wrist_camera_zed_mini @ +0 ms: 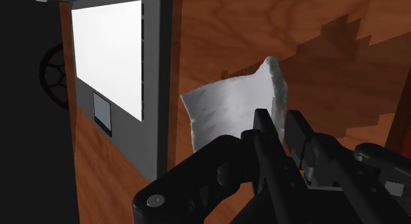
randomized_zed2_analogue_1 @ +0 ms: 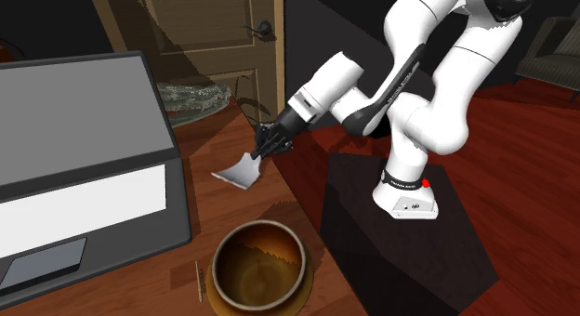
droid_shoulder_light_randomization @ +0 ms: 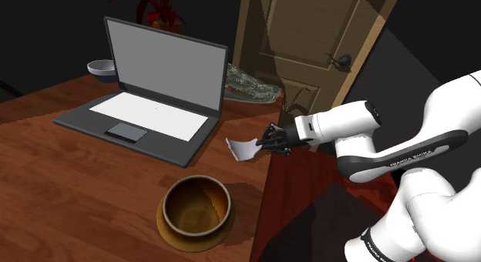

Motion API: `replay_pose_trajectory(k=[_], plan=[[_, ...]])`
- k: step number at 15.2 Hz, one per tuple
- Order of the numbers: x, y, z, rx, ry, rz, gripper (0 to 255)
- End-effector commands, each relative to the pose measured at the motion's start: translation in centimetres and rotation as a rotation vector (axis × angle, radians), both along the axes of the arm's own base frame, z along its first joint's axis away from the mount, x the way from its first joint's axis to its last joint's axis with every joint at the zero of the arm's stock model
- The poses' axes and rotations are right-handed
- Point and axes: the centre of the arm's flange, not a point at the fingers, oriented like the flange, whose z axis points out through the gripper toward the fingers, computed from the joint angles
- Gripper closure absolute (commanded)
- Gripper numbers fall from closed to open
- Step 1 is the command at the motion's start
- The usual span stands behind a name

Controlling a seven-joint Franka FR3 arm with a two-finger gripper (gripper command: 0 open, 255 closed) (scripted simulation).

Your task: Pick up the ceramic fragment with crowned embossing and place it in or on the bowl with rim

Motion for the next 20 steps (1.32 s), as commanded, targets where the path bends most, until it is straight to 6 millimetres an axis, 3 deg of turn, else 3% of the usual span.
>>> replay_pose_trajectory(k=[1,20], plan=[[0.0,0.1,0.9,0.000,0.001,0.000,255],[0.0,0.1,11.0,0.000,0.001,0.000,255]])
